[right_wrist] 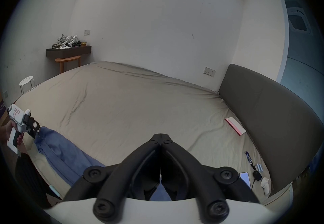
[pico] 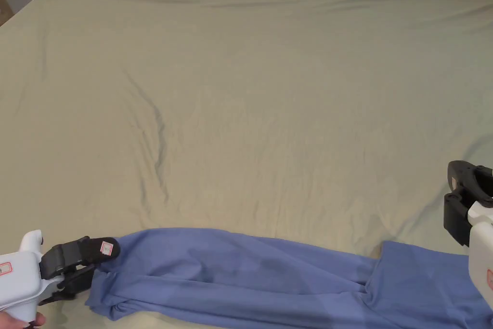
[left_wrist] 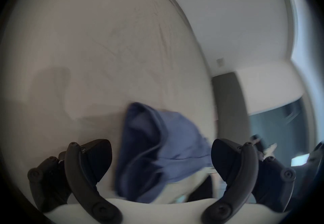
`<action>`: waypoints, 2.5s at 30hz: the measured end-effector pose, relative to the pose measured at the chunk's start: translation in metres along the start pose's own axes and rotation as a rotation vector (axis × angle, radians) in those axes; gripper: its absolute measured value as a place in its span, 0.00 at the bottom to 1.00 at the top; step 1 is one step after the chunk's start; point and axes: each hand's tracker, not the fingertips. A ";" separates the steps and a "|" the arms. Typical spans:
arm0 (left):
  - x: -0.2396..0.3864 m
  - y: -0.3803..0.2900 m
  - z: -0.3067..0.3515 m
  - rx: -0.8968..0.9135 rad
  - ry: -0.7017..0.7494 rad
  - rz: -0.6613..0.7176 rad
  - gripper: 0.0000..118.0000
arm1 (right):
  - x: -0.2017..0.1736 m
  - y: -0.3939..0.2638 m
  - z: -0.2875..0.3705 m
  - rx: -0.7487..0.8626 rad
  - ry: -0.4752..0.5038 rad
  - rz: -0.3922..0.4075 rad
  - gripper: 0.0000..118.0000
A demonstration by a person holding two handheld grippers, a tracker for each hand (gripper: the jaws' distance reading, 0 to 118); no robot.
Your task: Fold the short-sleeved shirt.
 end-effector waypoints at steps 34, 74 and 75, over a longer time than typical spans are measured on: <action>0.082 0.006 0.011 0.177 0.738 -0.580 0.05 | 0.016 0.009 0.026 0.014 -0.064 0.004 0.02; 0.219 -0.096 -0.168 -0.160 0.092 -0.366 0.80 | 0.060 -0.013 0.048 0.024 -0.079 -0.092 0.02; 0.224 -0.090 -0.155 -0.102 0.100 -0.393 0.69 | 0.059 -0.013 0.048 0.025 -0.078 -0.092 0.02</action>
